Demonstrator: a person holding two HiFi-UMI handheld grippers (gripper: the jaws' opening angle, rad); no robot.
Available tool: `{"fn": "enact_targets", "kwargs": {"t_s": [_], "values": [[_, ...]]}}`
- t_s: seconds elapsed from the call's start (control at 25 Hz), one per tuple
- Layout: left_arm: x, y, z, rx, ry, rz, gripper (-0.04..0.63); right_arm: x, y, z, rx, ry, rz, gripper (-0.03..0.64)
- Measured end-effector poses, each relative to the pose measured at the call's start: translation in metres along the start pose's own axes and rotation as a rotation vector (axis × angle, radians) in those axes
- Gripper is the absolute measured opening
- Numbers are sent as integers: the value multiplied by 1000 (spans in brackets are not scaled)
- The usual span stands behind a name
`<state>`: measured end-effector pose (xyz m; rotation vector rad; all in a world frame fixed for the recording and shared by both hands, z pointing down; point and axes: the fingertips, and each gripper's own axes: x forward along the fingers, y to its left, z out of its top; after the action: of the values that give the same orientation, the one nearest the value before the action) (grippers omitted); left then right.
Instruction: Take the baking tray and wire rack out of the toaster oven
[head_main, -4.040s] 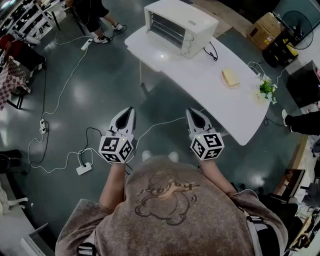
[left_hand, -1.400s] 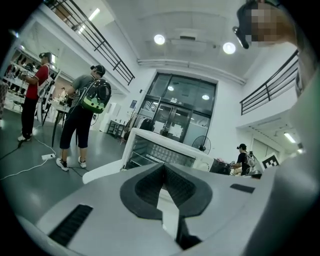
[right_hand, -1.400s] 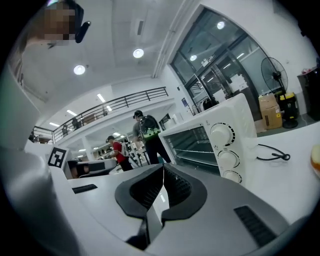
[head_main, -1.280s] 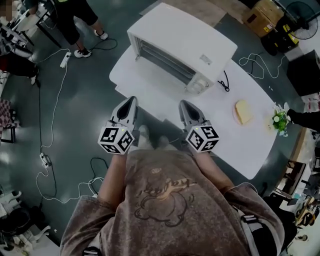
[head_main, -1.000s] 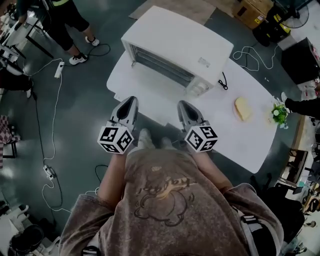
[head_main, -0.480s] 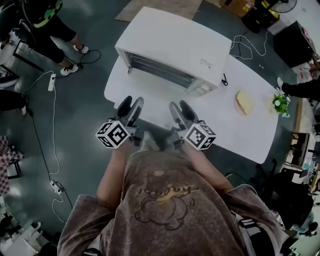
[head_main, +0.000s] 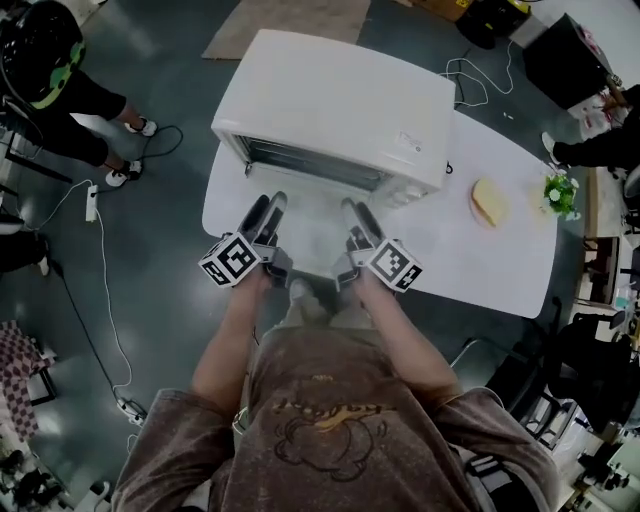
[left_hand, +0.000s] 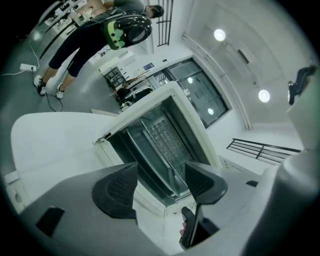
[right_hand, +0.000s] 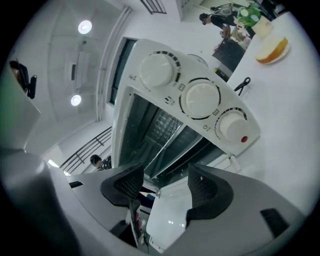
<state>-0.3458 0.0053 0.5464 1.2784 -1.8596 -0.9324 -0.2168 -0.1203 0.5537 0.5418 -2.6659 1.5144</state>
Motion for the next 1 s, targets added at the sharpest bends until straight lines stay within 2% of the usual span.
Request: {"fn": "enact_targets", "kwargs": {"t_s": [0.32,0.52,0.72,0.88,1.0], "values": [[52,34,9,-68,30,-7,275,26,-38,9,97,-115,-94,245],[81,48,16,-75,39,0,270,42,-47,15,119,-152,-124,245],[105,56,21,-122,44,-1,260,53,-54,21,140,-190,-152,244],[120,57,18,-147,57,-17,234,59,-60,28,148,-214,-158,236],[128,57,17,-154,69,-26,188,61,-64,32,157,-225,-160,199]]}}
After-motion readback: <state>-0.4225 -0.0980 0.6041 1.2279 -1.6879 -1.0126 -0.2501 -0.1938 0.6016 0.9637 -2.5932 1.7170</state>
